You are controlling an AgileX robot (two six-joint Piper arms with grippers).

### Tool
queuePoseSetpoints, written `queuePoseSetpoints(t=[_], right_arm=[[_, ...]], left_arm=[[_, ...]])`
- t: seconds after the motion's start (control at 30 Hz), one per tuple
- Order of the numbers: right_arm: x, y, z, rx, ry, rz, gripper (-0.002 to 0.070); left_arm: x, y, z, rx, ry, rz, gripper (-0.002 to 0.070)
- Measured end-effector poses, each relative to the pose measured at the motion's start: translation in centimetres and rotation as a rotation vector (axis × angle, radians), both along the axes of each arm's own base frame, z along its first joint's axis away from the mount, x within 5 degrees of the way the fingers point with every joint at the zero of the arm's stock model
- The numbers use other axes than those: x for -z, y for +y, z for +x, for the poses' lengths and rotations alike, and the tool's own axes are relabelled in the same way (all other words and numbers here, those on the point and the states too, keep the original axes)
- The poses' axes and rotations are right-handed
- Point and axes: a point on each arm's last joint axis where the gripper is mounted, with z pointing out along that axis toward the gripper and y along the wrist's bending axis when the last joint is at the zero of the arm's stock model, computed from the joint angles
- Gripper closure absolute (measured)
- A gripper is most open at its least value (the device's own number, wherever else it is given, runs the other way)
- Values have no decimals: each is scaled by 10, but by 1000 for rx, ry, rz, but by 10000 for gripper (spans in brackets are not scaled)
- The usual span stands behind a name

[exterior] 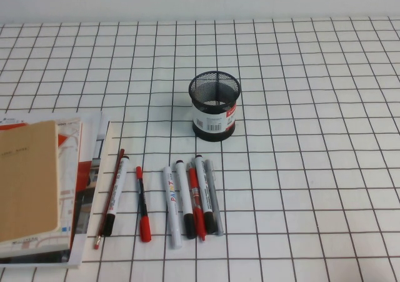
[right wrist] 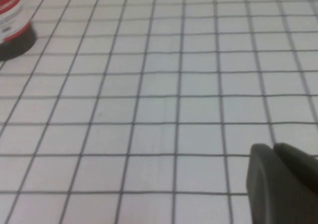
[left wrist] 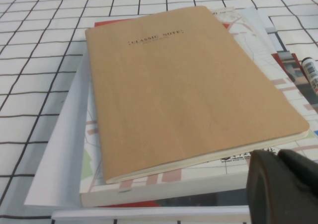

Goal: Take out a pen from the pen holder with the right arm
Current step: 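Take a marker out of the pen holder and lay it on the table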

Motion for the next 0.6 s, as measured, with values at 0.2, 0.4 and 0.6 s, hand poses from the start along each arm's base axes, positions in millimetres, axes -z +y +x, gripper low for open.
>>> queuePoseSetpoints(t=[0.2, 0.4, 0.6], right_arm=[[28, -12, -21, 131, -177, -17, 692], [30, -13, -29, 137, -217, -27, 692], [38, -13, -31, 138, -137, -32, 692]], left_arm=[[0, 0, 0, 0, 0, 0, 679], [0, 0, 0, 0, 0, 0, 679], [0, 0, 0, 0, 0, 0, 679]])
